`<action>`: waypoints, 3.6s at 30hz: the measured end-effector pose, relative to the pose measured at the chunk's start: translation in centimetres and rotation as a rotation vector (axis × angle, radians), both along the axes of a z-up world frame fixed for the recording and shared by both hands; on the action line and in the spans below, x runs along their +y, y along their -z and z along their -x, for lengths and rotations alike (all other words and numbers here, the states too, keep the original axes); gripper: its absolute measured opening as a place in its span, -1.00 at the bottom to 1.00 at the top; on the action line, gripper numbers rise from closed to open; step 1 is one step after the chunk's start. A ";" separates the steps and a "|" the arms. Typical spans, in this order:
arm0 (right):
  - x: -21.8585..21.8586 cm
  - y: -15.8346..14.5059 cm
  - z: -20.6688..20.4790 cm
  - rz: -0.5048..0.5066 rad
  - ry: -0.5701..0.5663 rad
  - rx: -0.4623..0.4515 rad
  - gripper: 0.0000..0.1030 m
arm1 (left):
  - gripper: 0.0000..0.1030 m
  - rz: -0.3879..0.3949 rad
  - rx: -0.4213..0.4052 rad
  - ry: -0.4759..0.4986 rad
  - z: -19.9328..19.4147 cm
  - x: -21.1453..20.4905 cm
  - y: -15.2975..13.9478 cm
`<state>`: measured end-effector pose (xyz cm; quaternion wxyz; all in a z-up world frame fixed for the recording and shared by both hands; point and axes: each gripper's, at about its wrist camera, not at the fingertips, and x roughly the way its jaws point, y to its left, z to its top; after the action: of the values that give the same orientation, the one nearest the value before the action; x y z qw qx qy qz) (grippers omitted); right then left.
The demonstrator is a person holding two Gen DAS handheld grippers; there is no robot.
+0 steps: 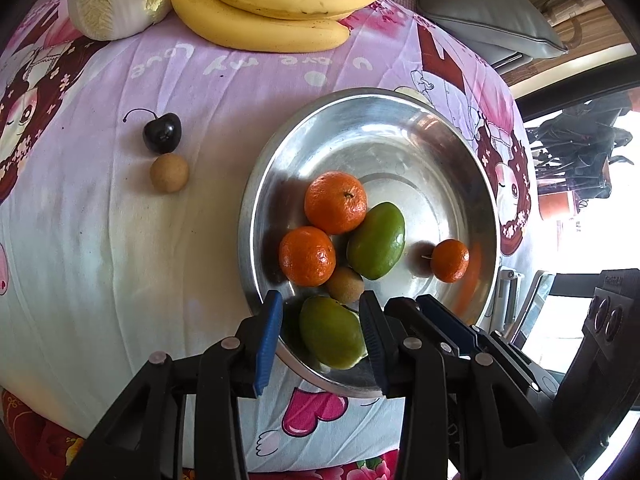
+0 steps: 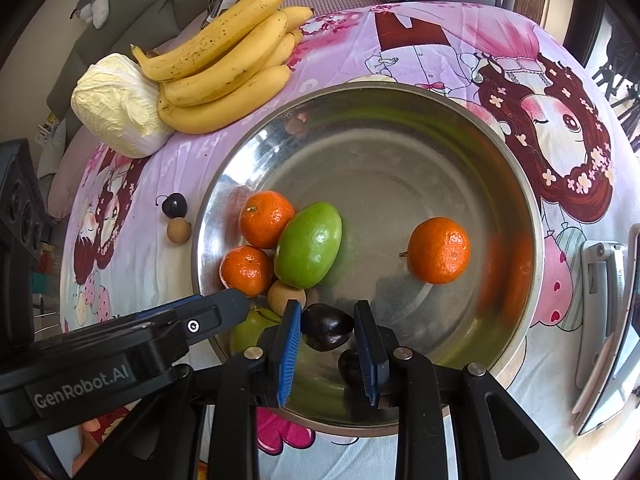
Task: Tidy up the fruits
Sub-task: 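Lower the cherry and mango into the bowl and open both grippers, then withdraw both tools from the bowl toward the last cherry and brown fruit, then close right gripper on the brown fruit while left gripper closes on the dark cherry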
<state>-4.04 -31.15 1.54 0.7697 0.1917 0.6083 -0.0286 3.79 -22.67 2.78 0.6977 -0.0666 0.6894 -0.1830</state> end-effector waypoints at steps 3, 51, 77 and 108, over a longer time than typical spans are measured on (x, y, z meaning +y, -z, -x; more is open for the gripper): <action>0.1 -0.2 -0.1 0.025 0.002 -0.001 -0.37 | -0.21 0.004 -0.014 -0.004 -0.1 0.3 -0.6; 7.9 -3.4 -7.1 0.059 -0.140 -0.155 1.00 | 0.84 -0.106 -0.196 -0.151 -7.2 13.3 -1.6; 15.0 3.3 -13.0 0.061 -0.304 -0.024 -0.34 | 0.54 -0.084 -0.109 -0.134 -11.2 17.0 2.9; 11.5 2.6 -13.3 0.056 -0.269 -0.040 -0.46 | -0.29 0.049 -0.023 -0.072 -13.5 7.7 3.9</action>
<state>9.29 -19.61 -1.07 0.7836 0.0876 0.6120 0.0617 17.28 -15.01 -1.15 0.7101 -0.1062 0.6737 -0.1752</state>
